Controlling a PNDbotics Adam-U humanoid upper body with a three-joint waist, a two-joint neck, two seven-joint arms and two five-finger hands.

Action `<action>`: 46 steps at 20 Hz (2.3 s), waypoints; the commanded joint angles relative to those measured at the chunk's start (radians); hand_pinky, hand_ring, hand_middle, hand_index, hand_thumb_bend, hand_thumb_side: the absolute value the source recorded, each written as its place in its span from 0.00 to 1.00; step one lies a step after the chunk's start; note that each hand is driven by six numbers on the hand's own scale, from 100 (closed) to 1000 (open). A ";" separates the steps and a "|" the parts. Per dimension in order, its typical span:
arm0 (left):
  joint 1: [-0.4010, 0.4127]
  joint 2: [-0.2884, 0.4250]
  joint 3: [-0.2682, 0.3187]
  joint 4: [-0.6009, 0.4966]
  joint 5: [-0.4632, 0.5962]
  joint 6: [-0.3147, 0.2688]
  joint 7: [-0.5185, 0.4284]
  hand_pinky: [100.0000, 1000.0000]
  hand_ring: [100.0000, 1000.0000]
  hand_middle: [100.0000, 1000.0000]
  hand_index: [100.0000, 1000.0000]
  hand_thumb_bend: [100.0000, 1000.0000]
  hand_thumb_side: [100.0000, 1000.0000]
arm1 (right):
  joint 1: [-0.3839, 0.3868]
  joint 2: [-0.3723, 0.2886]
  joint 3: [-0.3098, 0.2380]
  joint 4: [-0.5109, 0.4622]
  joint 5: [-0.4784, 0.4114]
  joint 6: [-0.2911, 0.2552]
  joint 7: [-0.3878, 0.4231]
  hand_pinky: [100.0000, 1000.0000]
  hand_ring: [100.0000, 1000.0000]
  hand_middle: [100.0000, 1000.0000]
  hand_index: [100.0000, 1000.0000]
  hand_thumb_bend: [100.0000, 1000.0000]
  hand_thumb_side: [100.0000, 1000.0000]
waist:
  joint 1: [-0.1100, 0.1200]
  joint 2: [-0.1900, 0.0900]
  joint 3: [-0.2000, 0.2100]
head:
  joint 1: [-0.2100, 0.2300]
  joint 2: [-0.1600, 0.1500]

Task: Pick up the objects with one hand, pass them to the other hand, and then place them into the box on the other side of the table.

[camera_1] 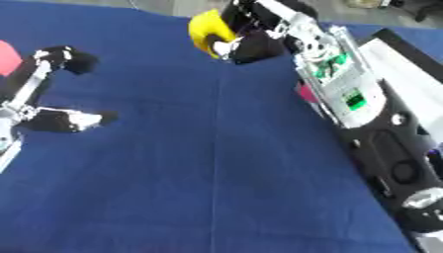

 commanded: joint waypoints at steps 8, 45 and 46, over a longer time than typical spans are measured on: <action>0.043 0.136 0.067 -0.086 0.020 0.036 0.032 0.65 0.63 0.58 0.73 0.75 0.32 | 0.143 -0.277 -0.162 -0.057 -0.078 0.020 -0.135 0.79 0.68 0.37 0.51 0.17 0.00 | 0.014 -0.025 -0.007 | -0.084 -0.016; 0.162 0.256 0.257 -0.151 0.102 0.118 0.198 0.64 0.62 0.58 0.73 0.77 0.35 | 0.355 -0.400 -0.290 0.297 0.060 -0.058 -0.172 0.85 0.89 0.84 0.90 0.64 0.23 | 0.026 -0.010 0.022 | -0.126 -0.032; 0.164 0.259 0.261 -0.149 0.101 0.121 0.201 0.64 0.62 0.58 0.73 0.77 0.35 | 0.356 -0.400 -0.293 0.294 0.061 -0.057 -0.176 0.85 0.89 0.84 0.90 0.64 0.23 | 0.027 -0.010 0.022 | -0.115 -0.031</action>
